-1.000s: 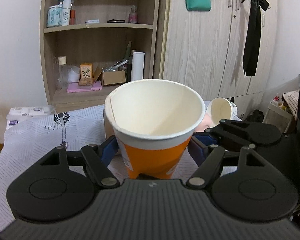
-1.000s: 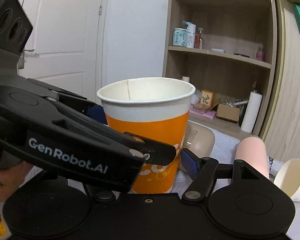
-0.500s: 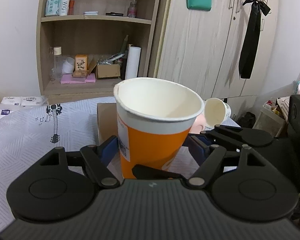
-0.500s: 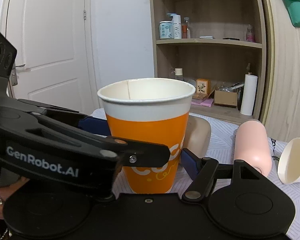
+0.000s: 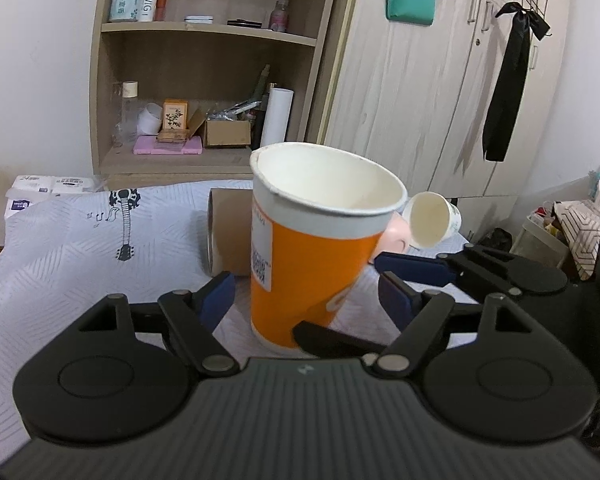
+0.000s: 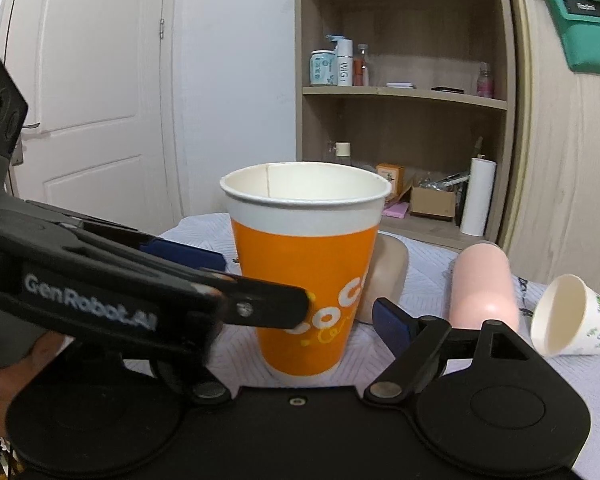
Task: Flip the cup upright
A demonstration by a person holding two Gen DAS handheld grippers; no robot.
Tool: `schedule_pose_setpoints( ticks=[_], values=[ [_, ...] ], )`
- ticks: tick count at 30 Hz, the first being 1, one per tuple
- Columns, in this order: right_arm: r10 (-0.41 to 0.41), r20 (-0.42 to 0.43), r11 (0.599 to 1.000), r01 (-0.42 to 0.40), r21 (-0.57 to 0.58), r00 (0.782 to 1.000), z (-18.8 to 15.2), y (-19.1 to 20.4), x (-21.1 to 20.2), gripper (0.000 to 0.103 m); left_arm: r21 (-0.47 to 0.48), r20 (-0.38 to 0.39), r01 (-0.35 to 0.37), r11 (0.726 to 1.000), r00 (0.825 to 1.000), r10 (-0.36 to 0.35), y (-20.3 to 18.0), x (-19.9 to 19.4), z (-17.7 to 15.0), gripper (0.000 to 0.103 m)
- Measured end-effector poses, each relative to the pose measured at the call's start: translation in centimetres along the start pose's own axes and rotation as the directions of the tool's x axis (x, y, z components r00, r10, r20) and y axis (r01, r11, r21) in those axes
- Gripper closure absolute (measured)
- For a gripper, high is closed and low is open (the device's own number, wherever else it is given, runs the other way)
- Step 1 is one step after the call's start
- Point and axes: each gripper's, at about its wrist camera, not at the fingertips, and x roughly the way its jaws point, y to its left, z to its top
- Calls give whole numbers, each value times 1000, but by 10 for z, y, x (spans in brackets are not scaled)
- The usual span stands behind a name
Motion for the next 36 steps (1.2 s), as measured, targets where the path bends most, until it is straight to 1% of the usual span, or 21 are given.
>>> schedule_pose_setpoints(
  ticks=[3,7,9,11,13,15,17,20,23,26,28,30,32,33,34,36],
  values=[
    [-27,5,1000,27,9,1000,-3,1,-14,18,12,0,-17,1000,1000,17,-4,-14,-3,25],
    [-81,19,997,80,19,997,-8,7,-38,18,6,24,-70,998,997,70,-12,-41,-7,24],
    [-91,33,996,91,19,995,-9,10,-53,18,7,37,-122,993,992,121,-17,-55,-10,23],
    [-111,50,994,111,10,993,-10,14,-67,18,5,61,-176,984,983,175,-23,-69,-15,22],
    [-140,68,990,140,10,988,-12,19,-82,18,-7,76,-215,977,974,215,-26,-82,-19,21],
    [-161,92,987,161,7,983,-14,24,-96,18,-21,96,-233,972,967,234,-27,-93,-24,21],
    [-185,122,982,187,2,975,-18,29,-110,18,-37,115,-236,971,964,238,-27,-103,-31,21],
    [-220,167,975,223,0,961,-24,38,-130,18,-42,152,-243,969,957,247,-30,-115,-44,21],
    [-257,210,966,259,17,943,-30,46,-145,18,-53,198,-224,973,953,230,-33,-126,-56,21],
    [-286,253,957,288,29,924,-36,51,-157,17,-51,252,-233,971,938,238,-38,-136,-67,21],
    [-301,274,952,304,34,914,-39,55,-160,14,-48,278,-246,968,928,249,-41,-140,-74,17],
    [-322,283,945,325,36,903,-43,58,-161,0,-46,299,-247,968,921,249,-41,-141,-79,12],
    [-357,303,930,365,31,884,-49,63,-161,0,-42,313,-258,965,914,257,-38,-138,-85,10],
    [-380,317,920,389,36,869,-53,65,-161,0,-43,311,-267,963,912,267,-37,-135,-88,9],
    [-392,323,915,400,43,862,-56,66,-161,0,-46,305,-273,961,912,274,-34,-133,-91,9],
    [-397,319,916,394,79,861,-60,64,-159,0,-55,295,-275,960,914,279,-29,-128,-96,8]
  ],
)
